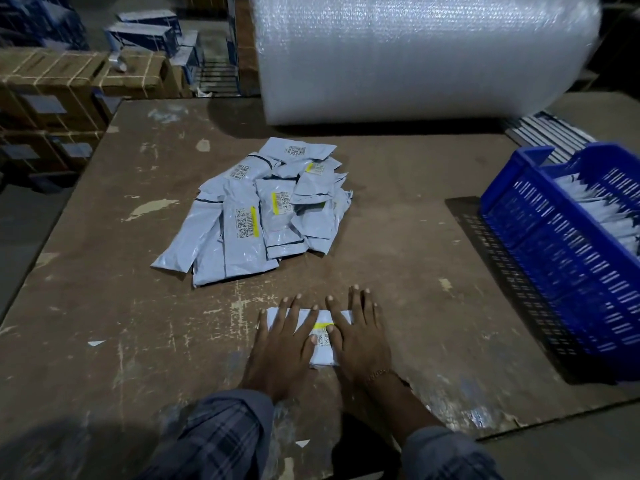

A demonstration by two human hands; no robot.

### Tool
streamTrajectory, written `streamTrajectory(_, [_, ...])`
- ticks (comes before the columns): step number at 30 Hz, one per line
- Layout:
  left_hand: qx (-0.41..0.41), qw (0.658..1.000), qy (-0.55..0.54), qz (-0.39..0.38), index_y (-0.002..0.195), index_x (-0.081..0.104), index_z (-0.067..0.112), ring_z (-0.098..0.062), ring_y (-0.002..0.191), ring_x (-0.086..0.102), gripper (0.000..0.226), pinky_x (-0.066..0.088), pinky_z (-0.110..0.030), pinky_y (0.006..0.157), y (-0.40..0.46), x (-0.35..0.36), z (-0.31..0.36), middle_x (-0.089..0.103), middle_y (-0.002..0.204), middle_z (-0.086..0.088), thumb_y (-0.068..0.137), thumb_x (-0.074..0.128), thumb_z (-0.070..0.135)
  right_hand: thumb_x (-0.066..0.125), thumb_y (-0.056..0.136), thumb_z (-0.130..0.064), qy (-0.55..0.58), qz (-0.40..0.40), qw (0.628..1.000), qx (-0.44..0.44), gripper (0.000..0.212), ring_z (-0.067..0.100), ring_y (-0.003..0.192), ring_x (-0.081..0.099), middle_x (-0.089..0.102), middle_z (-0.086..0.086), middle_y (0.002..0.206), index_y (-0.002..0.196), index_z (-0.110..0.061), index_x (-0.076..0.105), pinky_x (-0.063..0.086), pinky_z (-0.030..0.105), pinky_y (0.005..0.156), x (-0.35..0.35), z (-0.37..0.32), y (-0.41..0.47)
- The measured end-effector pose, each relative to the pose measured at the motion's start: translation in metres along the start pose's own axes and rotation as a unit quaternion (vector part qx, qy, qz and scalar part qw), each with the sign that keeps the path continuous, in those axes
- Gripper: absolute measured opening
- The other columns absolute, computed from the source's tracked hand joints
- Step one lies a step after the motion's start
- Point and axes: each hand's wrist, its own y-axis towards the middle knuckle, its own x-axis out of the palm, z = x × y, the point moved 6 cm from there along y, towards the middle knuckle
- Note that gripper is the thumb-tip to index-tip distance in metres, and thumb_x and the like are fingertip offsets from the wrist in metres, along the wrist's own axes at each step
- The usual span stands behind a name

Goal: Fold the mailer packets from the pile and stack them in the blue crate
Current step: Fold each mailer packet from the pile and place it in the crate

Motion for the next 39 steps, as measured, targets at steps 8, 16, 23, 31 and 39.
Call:
streamTrajectory(8, [-0.047,0.999,-0.014,0.024,0.170,0.014,0.030,-0.031,0.164,0.008,0.059,0.014,-0.055,0.131,0.005,-0.003,0.002,0.006,0.178,-0.008,0.113,0.014,0.043,0.033,0.107,-0.042,0.013,0.016,0.998,0.059,0.059,0.043,0.157,0.017,0.022,0.017,0.170,0.164,-0.025,0.029,0.021,0.058,0.124,0.006,-0.010,-0.040])
streamTrajectory(16, [0.078,0.995,0.058,-0.014,0.168,0.021,0.008,-0.037,0.163,0.009,0.066,0.019,-0.051,0.130,-0.002,0.009,0.007,0.017,0.174,-0.021,0.114,0.017,0.046,0.020,0.109,-0.043,0.012,-0.016,1.000,0.012,0.057,0.043,0.156,0.018,0.021,0.013,0.171,0.163,-0.027,0.030,0.018,0.056,0.125,0.007,-0.004,-0.027])
streamTrajectory(23, [0.058,0.997,-0.021,-0.051,0.169,-0.001,0.013,-0.020,0.164,-0.008,0.077,0.011,-0.042,0.133,-0.009,0.007,0.006,-0.008,0.178,-0.004,0.108,0.009,0.058,0.035,0.102,-0.044,-0.018,-0.042,0.998,-0.037,0.063,0.050,0.151,0.028,0.025,0.021,0.168,0.161,-0.021,0.037,0.022,0.058,0.118,0.007,0.004,-0.032])
streamTrajectory(31, [0.081,0.995,-0.029,-0.059,0.162,-0.018,0.021,-0.019,0.162,-0.019,0.073,0.000,-0.039,0.132,-0.004,0.009,0.002,-0.018,0.176,-0.001,0.106,0.009,0.059,0.032,0.100,-0.047,-0.034,-0.052,0.998,-0.015,0.066,0.048,0.144,0.043,0.038,0.026,0.160,0.152,-0.011,0.051,0.049,0.056,0.106,-0.003,0.007,-0.069])
streamTrajectory(39, [0.108,0.994,0.029,-0.021,0.170,0.005,0.011,-0.029,0.164,-0.005,0.069,0.009,-0.047,0.132,-0.012,0.005,0.009,-0.005,0.178,-0.010,0.112,0.018,0.047,0.013,0.103,-0.057,0.041,-0.024,0.997,0.056,0.077,0.039,0.158,0.014,0.017,0.015,0.171,0.164,-0.010,0.024,0.018,0.053,0.127,-0.004,0.014,-0.015])
